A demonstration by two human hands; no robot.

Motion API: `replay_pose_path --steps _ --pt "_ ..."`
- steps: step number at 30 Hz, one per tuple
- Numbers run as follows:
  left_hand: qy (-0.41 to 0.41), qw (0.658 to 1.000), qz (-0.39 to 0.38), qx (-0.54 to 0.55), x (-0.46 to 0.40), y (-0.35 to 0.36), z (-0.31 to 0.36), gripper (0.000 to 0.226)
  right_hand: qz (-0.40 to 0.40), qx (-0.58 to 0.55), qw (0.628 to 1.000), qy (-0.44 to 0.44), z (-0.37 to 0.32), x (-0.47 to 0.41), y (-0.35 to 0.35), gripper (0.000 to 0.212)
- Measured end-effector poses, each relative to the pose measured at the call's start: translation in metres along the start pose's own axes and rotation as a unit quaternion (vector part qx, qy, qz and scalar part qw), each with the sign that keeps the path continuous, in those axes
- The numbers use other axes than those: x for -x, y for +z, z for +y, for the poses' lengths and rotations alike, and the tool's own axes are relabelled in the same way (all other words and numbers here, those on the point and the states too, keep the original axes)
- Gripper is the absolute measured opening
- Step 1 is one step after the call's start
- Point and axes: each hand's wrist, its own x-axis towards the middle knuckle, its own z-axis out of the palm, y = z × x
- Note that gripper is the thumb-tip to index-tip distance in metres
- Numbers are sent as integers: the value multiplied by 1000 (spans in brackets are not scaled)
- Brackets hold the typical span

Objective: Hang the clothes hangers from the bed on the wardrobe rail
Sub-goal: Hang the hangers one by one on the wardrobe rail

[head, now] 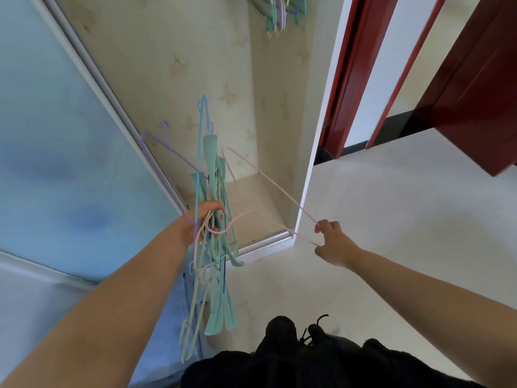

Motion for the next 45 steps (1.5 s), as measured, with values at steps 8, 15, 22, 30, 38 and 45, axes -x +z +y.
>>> replay_pose_path --steps 8,15,22,30,38,45 --pt "-5 999 -46 11 -2 -18 2 26 87 8 994 -61 -16 -13 -3 52" --pt "-9 998 -62 12 -16 -15 24 15 101 8 990 -99 -15 -43 -17 55" --pt "-29 986 -128 101 -43 -9 53 25 116 49 991 -56 -28 -90 -16 43" --pt "-42 965 -140 218 -79 -10 95 50 144 74 982 -96 -43 -130 -36 41" --pt "-8 961 -180 210 -94 -18 128 38 208 -20 965 -156 -37 -168 -59 39" --pt "-62 978 -100 173 -116 -24 137 52 91 -164 979 -74 -51 -189 -80 29"
